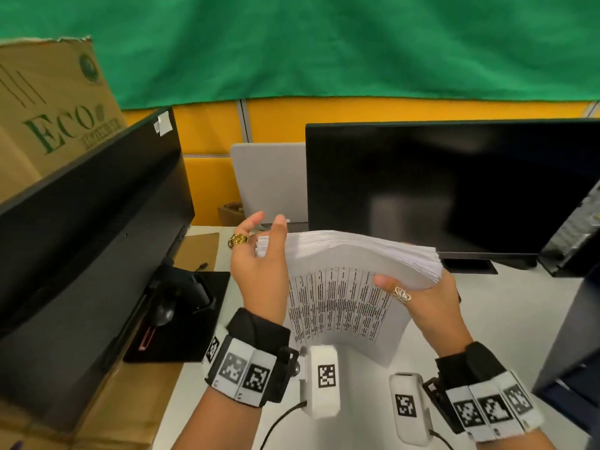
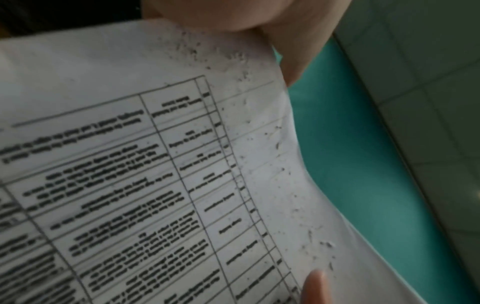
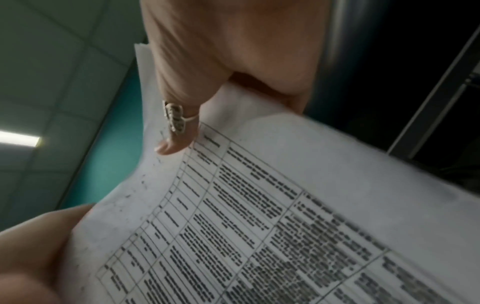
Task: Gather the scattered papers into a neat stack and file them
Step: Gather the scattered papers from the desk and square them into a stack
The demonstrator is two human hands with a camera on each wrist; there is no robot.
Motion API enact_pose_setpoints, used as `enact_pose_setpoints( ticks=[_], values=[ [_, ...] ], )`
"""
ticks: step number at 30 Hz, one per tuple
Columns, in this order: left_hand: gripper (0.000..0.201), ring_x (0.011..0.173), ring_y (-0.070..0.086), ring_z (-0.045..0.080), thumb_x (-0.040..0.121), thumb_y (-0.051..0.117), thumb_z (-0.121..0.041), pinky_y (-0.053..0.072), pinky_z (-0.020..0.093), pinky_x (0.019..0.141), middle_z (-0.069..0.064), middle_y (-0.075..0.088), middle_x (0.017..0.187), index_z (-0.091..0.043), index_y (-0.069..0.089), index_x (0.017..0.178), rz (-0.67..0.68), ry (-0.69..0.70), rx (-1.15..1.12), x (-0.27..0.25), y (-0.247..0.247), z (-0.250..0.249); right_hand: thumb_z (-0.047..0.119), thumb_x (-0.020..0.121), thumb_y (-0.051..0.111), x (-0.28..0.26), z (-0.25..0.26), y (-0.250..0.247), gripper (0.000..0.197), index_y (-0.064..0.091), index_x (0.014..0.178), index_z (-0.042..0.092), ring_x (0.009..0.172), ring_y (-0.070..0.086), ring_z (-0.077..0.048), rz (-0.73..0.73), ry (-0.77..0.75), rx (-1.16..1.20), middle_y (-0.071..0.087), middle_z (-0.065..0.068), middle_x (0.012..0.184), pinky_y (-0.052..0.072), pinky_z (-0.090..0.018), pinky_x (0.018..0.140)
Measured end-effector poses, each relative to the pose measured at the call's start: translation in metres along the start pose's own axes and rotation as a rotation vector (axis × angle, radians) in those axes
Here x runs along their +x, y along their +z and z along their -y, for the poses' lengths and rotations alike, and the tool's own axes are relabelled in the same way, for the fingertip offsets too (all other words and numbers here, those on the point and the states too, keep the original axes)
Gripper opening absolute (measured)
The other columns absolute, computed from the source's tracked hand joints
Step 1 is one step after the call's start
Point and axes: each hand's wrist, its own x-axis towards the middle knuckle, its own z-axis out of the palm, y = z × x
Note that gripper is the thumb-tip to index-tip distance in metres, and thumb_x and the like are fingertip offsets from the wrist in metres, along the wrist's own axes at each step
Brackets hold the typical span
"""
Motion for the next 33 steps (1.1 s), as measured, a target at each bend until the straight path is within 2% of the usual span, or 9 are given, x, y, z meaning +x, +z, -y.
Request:
enact_pose_setpoints(
  ticks=[4, 8, 10, 14, 18, 22, 25, 29, 33],
  values=[
    [0.036, 0.101, 0.06, 0.023, 0.087, 0.058, -0.009, 0.051, 0.042, 0.091, -0.012, 0.059, 0.089, -0.025, 0.052, 0.119, -0.003, -0.067, -0.003, 0.009, 0.001, 0.003, 0.03, 0.054, 0.083, 0.003, -0.007, -0.002, 0.058, 0.063, 0.108, 0.021, 0.094, 0.068, -0.012, 0.047, 0.029, -0.027, 0.073, 0.004, 0.098, 0.058, -0.025, 0.072],
    [0.027, 0.11, 0.06, 0.024, 0.082, 0.057, -0.046, 0.047, 0.045, 0.098, 0.001, 0.066, 0.11, -0.045, 0.053, 0.108, 0.235, -0.152, -0.11, 0.016, -0.011, 0.005, 0.036, 0.057, 0.078, 0.004, -0.01, 0.001, 0.034, 0.069, 0.089, 0.043, 0.091, 0.069, -0.011, 0.047, 0.028, 0.039, 0.074, 0.013, 0.094, 0.058, -0.028, 0.074],
    [0.05, 0.103, 0.065, 0.019, 0.074, 0.063, -0.056, 0.05, 0.043, 0.095, -0.004, 0.07, 0.102, -0.041, 0.046, 0.119, 0.399, -0.203, -0.11, 0.025, -0.028, 0.014, 0.044, 0.055, 0.077, 0.005, -0.01, 0.003, 0.03, 0.069, 0.084, 0.046, 0.087, 0.07, -0.007, 0.034, 0.018, 0.048, 0.073, 0.017, 0.089, 0.058, -0.024, 0.07],
    [0.099, 0.114, 0.059, 0.018, 0.049, 0.088, -0.025, 0.055, 0.036, 0.085, 0.001, 0.06, 0.123, -0.039, 0.037, 0.132, 0.72, -0.155, 0.055, 0.025, -0.061, 0.042, 0.023, 0.063, 0.073, 0.009, -0.016, 0.002, 0.028, 0.066, 0.088, 0.034, 0.084, 0.07, -0.007, 0.004, 0.03, 0.059, 0.074, 0.013, 0.085, 0.059, -0.025, 0.071],
    [0.05, 0.098, 0.062, -0.003, 0.062, 0.081, -0.014, 0.055, 0.023, 0.084, -0.016, 0.069, 0.096, -0.036, 0.059, 0.101, 0.603, -0.145, 0.32, 0.013, -0.057, 0.067, 0.018, 0.057, 0.078, 0.007, -0.027, -0.004, 0.048, 0.065, 0.103, 0.024, 0.095, 0.069, -0.014, 0.132, 0.097, -0.01, 0.073, 0.001, 0.1, 0.057, -0.026, 0.073],
    [0.047, 0.094, 0.061, -0.001, 0.067, 0.076, 0.0, 0.054, 0.013, 0.07, -0.013, 0.065, 0.1, -0.032, 0.059, 0.097, 0.504, -0.181, 0.282, 0.009, -0.05, 0.079, 0.016, 0.056, 0.085, 0.001, -0.039, -0.009, 0.054, 0.064, 0.105, 0.02, 0.098, 0.068, -0.015, 0.174, 0.183, -0.039, 0.073, 0.001, 0.101, 0.055, -0.036, 0.086],
    [0.041, 0.1, 0.063, 0.008, 0.069, 0.076, -0.007, 0.054, 0.021, 0.076, -0.013, 0.068, 0.096, -0.035, 0.06, 0.095, 0.472, -0.179, 0.255, 0.008, -0.043, 0.078, 0.018, 0.059, 0.084, 0.003, -0.039, -0.003, 0.045, 0.067, 0.1, 0.022, 0.096, 0.068, -0.014, 0.089, 0.166, -0.017, 0.074, 0.005, 0.097, 0.056, -0.033, 0.082],
    [0.035, 0.09, 0.066, -0.004, 0.075, 0.072, -0.012, 0.053, 0.015, 0.067, -0.026, 0.07, 0.086, -0.044, 0.066, 0.086, 0.491, -0.019, 0.169, 0.004, -0.031, 0.05, 0.004, 0.065, 0.076, 0.01, -0.021, -0.002, 0.034, 0.071, 0.081, 0.033, 0.089, 0.07, -0.011, 0.024, 0.085, 0.005, 0.075, 0.011, 0.086, 0.057, -0.03, 0.077],
    [0.022, 0.074, 0.068, -0.001, 0.062, 0.065, -0.062, 0.052, 0.012, 0.058, -0.019, 0.071, 0.073, -0.046, 0.068, 0.076, 0.368, 0.102, 0.067, -0.001, -0.025, 0.035, 0.016, 0.055, 0.077, 0.011, -0.009, -0.006, 0.029, 0.073, 0.077, 0.035, 0.087, 0.071, -0.015, 0.017, 0.06, 0.101, 0.075, 0.007, 0.088, 0.057, -0.029, 0.071]
  ],
)
